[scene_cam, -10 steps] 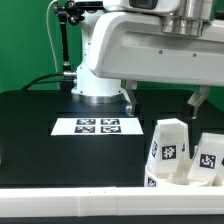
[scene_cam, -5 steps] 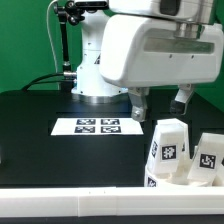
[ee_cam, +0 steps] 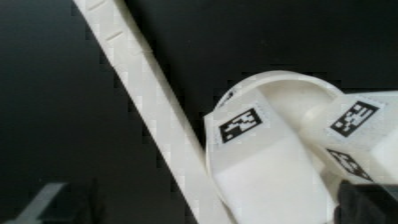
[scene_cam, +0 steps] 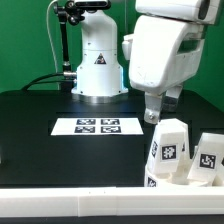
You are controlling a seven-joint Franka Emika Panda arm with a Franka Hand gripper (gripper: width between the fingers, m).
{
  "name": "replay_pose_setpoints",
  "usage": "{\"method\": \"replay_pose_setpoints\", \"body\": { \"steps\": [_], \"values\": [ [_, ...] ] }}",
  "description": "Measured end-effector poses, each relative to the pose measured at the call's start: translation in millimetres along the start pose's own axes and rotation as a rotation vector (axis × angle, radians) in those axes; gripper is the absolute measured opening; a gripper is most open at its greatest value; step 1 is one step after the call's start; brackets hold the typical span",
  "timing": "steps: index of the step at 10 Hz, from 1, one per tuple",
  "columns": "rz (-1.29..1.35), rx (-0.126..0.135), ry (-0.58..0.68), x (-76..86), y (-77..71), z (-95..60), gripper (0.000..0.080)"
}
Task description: Assemble stool
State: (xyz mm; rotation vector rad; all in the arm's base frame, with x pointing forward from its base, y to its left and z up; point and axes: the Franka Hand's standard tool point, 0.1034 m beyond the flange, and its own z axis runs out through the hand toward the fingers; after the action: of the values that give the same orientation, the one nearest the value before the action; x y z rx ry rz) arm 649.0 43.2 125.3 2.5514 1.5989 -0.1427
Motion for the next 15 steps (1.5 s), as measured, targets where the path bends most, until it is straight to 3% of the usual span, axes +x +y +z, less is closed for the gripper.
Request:
{"method": "replay_pose_setpoints", "body": {
  "steps": [1,6,12,14,15],
  "values": [
    [-0.122,-0.011,-0.008,1.8,-0.5,0.8,0.0649],
    [-0.526,-0.015,-0.086,6.1,-0.5,12.7,0.0649],
    [-0.515,0.009,-0.1,3.2,-5.8,31.8,0.0649],
    [-0.511,0.011,-0.101,2.0,-5.6,32.2,0.0374],
    [-0.509,0.011,-0.101,1.1,-5.2,32.5,0.033]
  ]
}}
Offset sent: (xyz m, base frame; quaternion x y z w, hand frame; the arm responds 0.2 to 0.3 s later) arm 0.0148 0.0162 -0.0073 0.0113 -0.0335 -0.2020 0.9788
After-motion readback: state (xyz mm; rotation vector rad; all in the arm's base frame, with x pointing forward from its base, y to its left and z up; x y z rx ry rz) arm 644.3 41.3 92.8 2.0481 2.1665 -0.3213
